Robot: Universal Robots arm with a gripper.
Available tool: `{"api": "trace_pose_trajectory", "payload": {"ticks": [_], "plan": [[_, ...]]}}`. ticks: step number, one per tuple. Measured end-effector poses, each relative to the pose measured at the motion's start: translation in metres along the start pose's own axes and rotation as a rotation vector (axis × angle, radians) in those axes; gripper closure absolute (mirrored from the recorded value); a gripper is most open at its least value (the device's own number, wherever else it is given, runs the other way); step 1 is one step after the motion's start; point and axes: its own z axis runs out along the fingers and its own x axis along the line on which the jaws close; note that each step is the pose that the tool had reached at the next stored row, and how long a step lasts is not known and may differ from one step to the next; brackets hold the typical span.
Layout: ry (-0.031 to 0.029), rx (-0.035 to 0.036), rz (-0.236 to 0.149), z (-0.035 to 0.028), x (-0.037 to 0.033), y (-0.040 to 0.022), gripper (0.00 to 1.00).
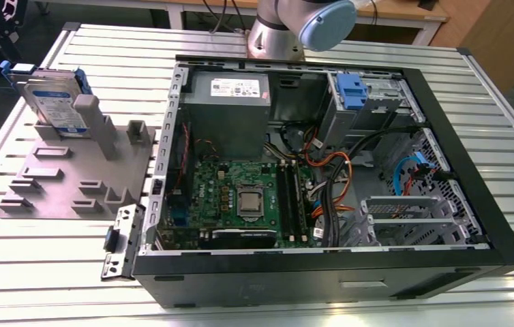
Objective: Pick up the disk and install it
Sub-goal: 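Pick up the disk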
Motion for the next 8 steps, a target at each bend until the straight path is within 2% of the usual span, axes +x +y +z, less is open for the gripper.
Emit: {"api": "trace_pose_trajectory", "payload": {"ticks": [8], "plan": [[0.0001, -0.0001, -0.009, 0.0, 0.0, 0.0, 0.89]]}}
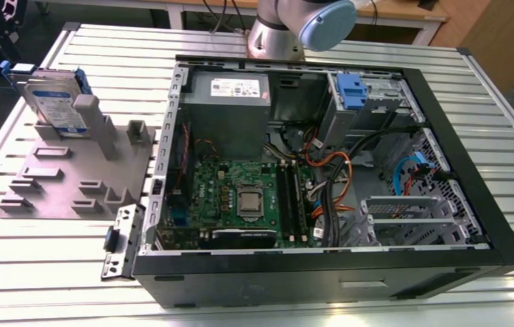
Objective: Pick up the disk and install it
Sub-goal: 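Pick up the disk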
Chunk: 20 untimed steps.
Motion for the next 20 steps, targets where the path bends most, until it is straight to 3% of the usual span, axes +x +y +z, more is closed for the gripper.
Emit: {"api": "trace_pose_trajectory", "payload": {"ticks": [20], "plan": [[0.0008, -0.0013, -0.108, 0.0, 0.0, 0.0, 0.89]]}}
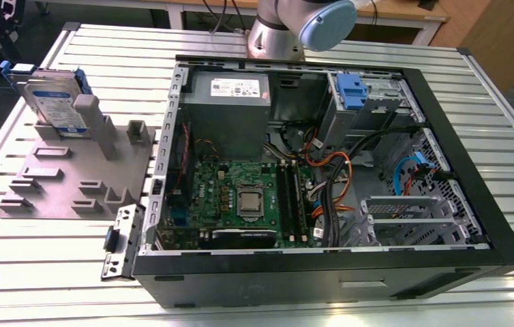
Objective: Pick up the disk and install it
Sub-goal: 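Pick up the disk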
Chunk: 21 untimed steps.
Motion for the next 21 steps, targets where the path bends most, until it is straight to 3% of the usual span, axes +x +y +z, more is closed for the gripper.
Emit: {"api": "trace_pose_trajectory", "payload": {"ticks": [7, 21], "plan": [[0.0003, -0.0005, -0.043, 0.0, 0.0, 0.0, 0.89], [0.0004, -0.0006, -0.047, 0.0, 0.0, 0.0, 0.89]]}}
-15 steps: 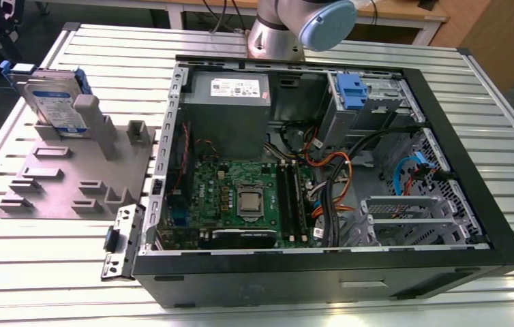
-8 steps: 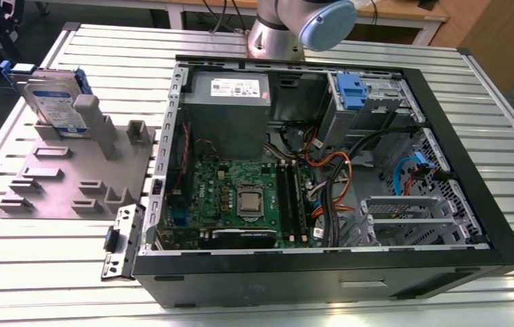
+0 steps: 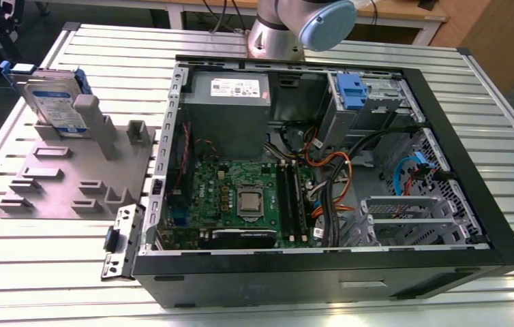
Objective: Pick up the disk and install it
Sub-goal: 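Pick up the disk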
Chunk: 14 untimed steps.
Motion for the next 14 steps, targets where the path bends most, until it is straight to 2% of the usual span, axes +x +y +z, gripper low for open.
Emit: {"api": "trace_pose_trajectory", "payload": {"ticks": [1, 2, 4, 5, 9, 13, 14], "plan": [[0.0, 0.0, 0.0, 0.0, 0.0, 0.0, 0.89], [0.0, 0.0, 0.0, 0.0, 0.0, 0.0, 0.83], [0.0, 0.0, 0.0, 0.0, 0.0, 0.0, 0.83], [0.0, 0.0, 0.0, 0.0, 0.0, 0.0, 0.76], [0.0, 0.0, -0.002, 0.0, 0.0, 0.0, 0.76], [0.0003, -0.0004, -0.025, 0.0, 0.0, 0.0001, 0.75], [0.0004, -0.0005, -0.034, 0.0002, 0.0001, 0.0002, 0.69]]}}
